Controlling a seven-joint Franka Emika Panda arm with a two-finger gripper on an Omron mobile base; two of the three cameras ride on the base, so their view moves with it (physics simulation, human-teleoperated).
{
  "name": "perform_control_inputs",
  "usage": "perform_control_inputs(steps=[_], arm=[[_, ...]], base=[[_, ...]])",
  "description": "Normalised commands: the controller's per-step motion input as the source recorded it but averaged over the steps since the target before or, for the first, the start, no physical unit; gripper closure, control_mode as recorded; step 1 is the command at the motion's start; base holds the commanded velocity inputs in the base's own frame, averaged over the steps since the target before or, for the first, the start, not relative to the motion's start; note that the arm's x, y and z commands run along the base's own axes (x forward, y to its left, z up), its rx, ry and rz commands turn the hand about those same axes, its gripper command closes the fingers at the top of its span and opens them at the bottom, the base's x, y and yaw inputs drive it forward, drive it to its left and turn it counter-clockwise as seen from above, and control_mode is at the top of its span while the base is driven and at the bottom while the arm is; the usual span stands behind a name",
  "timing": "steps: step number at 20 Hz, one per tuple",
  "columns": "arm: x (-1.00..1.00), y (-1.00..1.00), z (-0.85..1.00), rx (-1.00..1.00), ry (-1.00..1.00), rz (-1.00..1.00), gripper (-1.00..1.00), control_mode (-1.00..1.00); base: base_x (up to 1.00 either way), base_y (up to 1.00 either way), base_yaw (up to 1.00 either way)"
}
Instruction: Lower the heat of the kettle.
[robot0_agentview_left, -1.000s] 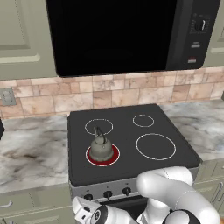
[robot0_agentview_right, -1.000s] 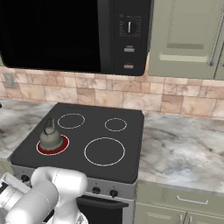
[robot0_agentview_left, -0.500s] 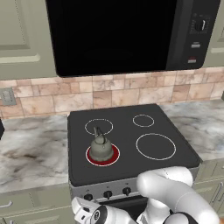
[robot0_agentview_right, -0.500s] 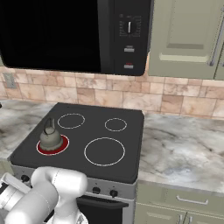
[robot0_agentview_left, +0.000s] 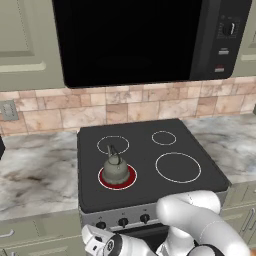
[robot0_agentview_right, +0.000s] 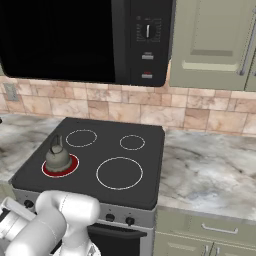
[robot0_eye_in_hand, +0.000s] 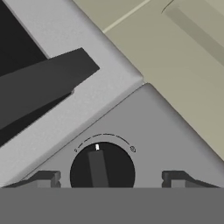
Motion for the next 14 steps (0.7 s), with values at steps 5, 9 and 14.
perform_control_inputs(steps=[5,9,14], arm=[[0.12,0.0,0.0,0.0,0.0,0.01,1.0,-1.0],[0.12,0.0,0.0,0.0,0.0,0.0,1.0,-1.0],[0.0,-0.01,0.0,0.03,-0.01,0.03,1.0,-1.0]], base=[[0.0,0.0,0.0],[0.0,0.0,0.0],[0.0,0.0,0.0]])
